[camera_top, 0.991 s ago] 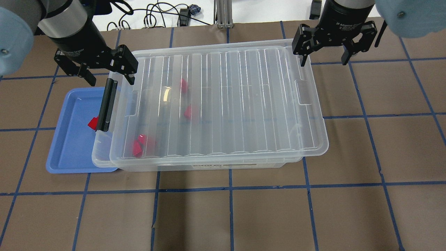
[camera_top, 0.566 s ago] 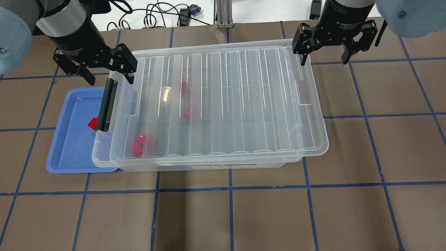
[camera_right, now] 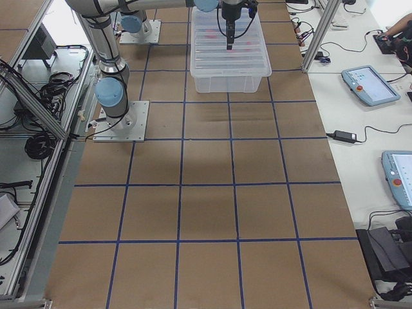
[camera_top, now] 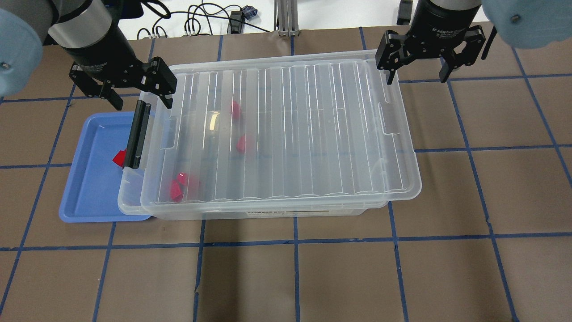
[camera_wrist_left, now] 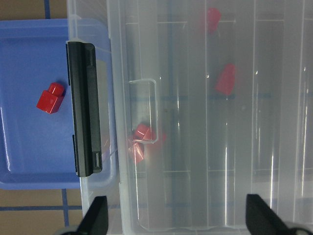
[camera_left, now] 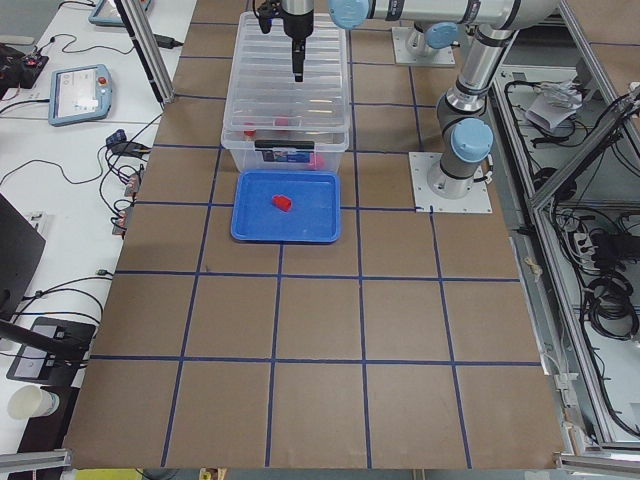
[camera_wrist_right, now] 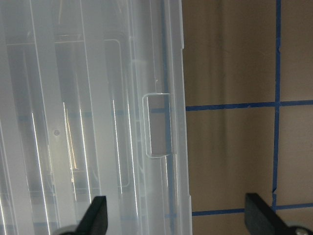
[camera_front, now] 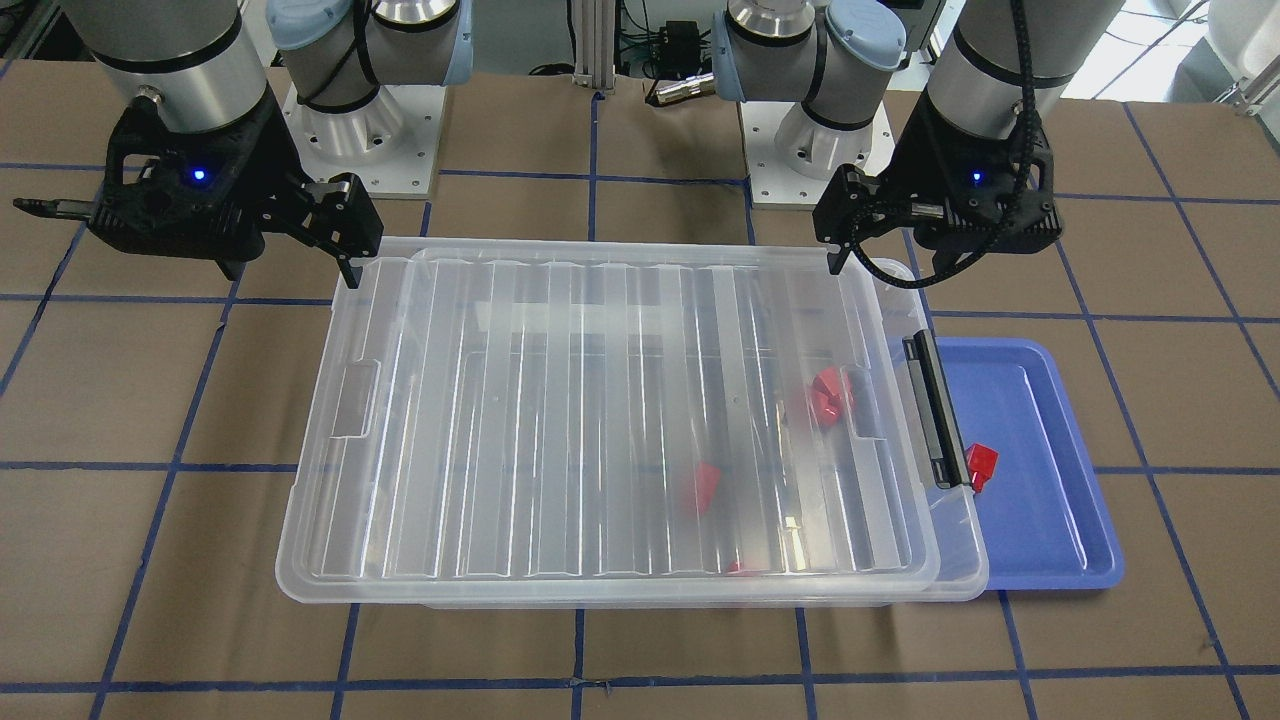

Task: Place red block in blue tray from box

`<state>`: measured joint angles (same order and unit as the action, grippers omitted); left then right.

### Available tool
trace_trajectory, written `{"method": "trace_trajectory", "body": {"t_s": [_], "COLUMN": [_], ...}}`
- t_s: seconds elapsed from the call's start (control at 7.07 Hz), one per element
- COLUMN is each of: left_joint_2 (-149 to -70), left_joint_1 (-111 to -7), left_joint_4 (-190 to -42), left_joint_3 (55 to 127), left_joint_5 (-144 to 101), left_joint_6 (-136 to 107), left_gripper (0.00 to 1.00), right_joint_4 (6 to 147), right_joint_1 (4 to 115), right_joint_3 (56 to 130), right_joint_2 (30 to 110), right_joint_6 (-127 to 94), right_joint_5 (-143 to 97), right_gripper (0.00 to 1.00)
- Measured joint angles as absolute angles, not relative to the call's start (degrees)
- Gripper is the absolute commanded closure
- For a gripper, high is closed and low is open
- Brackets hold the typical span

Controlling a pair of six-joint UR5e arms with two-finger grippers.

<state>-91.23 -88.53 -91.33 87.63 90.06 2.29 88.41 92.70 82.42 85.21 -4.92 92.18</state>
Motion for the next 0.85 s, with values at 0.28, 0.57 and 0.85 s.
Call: {"method": "trace_trajectory", "body": {"t_s": [0.28, 0.57, 0.85], "left_joint_2": [-91.73, -92.06, -91.88], "left_joint_1": [-88.71, -88.84, -88.86], "left_joint_4": [-90.76, -90.37, -90.35], "left_joint_3": [87.76, 87.8, 87.85], "left_joint_5": [90.08, 90.13, 90.19], "left_joint_6": [2.06, 2.09, 2.33], "left_gripper": [0.0, 0.0, 0.0], "right_joint_4": [88.49, 88.47, 88.56], "right_joint_1": [92.79, 92.88, 93.03], "right_joint_3": [82.53, 82.58, 82.59], "right_joint_2": [85.2, 85.25, 84.93], "right_joint_6": [-4.9, -4.9, -4.86], "right_joint_5": [91.86, 92.18, 92.1], "right_gripper": [0.0, 0.0, 0.0]}}
